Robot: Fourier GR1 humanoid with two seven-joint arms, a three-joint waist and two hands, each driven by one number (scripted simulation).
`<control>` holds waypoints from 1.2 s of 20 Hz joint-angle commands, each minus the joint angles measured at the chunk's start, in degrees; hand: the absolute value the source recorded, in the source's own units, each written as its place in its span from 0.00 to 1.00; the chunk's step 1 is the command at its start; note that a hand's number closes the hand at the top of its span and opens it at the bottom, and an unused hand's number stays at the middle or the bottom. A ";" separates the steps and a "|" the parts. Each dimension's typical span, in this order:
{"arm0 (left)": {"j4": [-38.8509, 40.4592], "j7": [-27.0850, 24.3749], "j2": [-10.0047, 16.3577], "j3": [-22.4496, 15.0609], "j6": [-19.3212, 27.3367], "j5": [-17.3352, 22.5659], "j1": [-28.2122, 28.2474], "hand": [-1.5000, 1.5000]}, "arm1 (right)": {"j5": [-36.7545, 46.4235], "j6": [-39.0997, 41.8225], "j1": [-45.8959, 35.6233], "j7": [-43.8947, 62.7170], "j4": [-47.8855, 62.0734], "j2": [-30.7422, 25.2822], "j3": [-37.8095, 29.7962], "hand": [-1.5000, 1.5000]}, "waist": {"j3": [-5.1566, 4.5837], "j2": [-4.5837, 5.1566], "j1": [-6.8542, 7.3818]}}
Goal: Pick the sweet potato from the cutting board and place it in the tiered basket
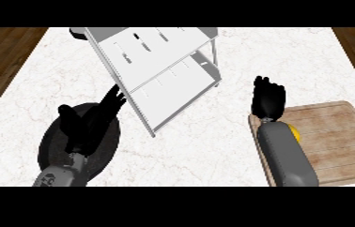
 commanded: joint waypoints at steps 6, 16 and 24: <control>0.57 0.23 0.16 2.15 1.10 0.69 0.04 0.50 | -30.87 17.89 -5.27 -31.63 -7.62 2.93 1.57 1.00 | 1.05 -1.11 -4.10; -2.47 0.12 1.66 4.00 2.14 0.21 3.15 0.50 | -49.53 48.54 -12.49 -31.31 -37.70 -2.09 -3.02 1.00 | 0.80 -1.06 -8.65; -0.38 -0.46 0.63 3.88 -0.33 0.63 -0.23 0.50 | -59.06 64.13 -21.32 -10.70 -52.89 -4.39 -8.52 1.00 | 0.85 0.55 -4.61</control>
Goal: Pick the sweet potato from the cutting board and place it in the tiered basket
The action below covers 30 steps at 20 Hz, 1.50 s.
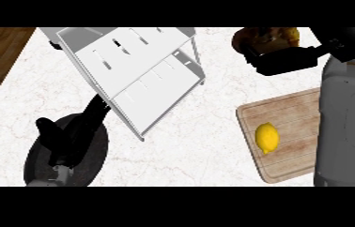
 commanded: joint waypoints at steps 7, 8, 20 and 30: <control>6.57 -0.05 -1.70 1.04 -2.03 -0.04 -8.04 0.50 | -2.43 2.32 -17.21 19.27 5.28 4.36 0.97 1.00 | -0.25 1.37 2.27; 3.04 1.75 -3.62 -1.44 1.02 -2.34 -7.17 0.50 | -1.52 -0.54 -17.20 22.36 4.64 6.99 4.11 1.00 | -0.23 1.25 2.48; 6.43 1.42 -3.67 0.50 -1.02 -2.57 -11.01 0.50 | -3.67 -22.14 -27.07 15.37 31.20 7.22 8.77 1.00 | -0.26 1.79 3.46; 2.93 1.94 -3.94 -0.36 -2.15 -2.90 -8.22 0.50 | -20.23 -36.26 -28.02 10.75 46.30 7.23 15.62 1.00 | -0.24 1.86 5.11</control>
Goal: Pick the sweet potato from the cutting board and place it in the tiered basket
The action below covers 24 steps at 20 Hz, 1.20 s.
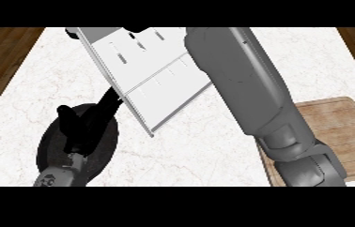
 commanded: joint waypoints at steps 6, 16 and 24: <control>2.33 0.94 -1.11 0.02 -1.05 0.16 -5.58 0.50 | -23.11 -7.71 -2.84 -9.09 11.45 0.03 6.69 0.00 | -0.23 0.72 2.31; 2.05 -0.66 -2.31 -0.02 -0.42 -0.95 -4.86 0.50 | -35.96 -21.92 -6.86 -19.10 13.42 0.02 15.54 0.00 | -0.23 0.47 1.57; -0.68 1.91 -0.81 2.29 -0.22 0.22 -2.32 0.50 | -38.13 -28.49 -6.92 -13.62 16.28 -3.15 7.30 0.00 | -0.11 -0.31 -2.16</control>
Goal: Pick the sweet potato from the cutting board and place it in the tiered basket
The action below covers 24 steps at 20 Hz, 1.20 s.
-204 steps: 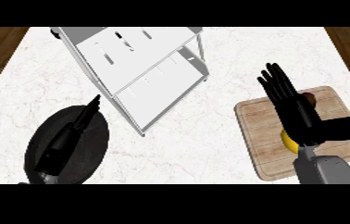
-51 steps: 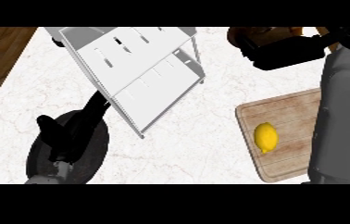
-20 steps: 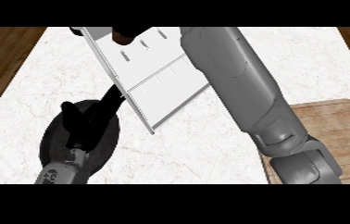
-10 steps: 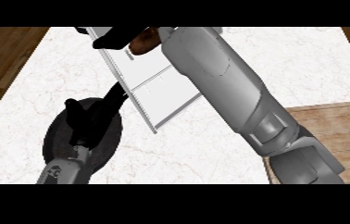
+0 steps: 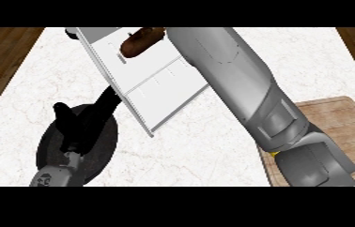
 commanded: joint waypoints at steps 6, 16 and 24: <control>-1.09 -0.70 -0.78 1.21 2.13 -1.43 -0.45 0.50 | -2.03 11.48 9.21 -0.52 -2.00 -14.19 -4.13 0.00 | -0.06 -0.42 -3.50; 1.44 -3.40 -0.47 2.87 -0.60 0.02 -0.07 0.50 | -6.29 41.40 17.66 -3.67 -6.15 -34.35 -7.38 0.00 | -0.12 -0.27 -3.53; -3.42 1.69 -3.53 0.19 2.69 -1.87 -1.92 0.50 | -7.33 56.50 22.78 -14.13 3.62 -47.24 -13.67 0.00 | -0.02 0.29 -1.78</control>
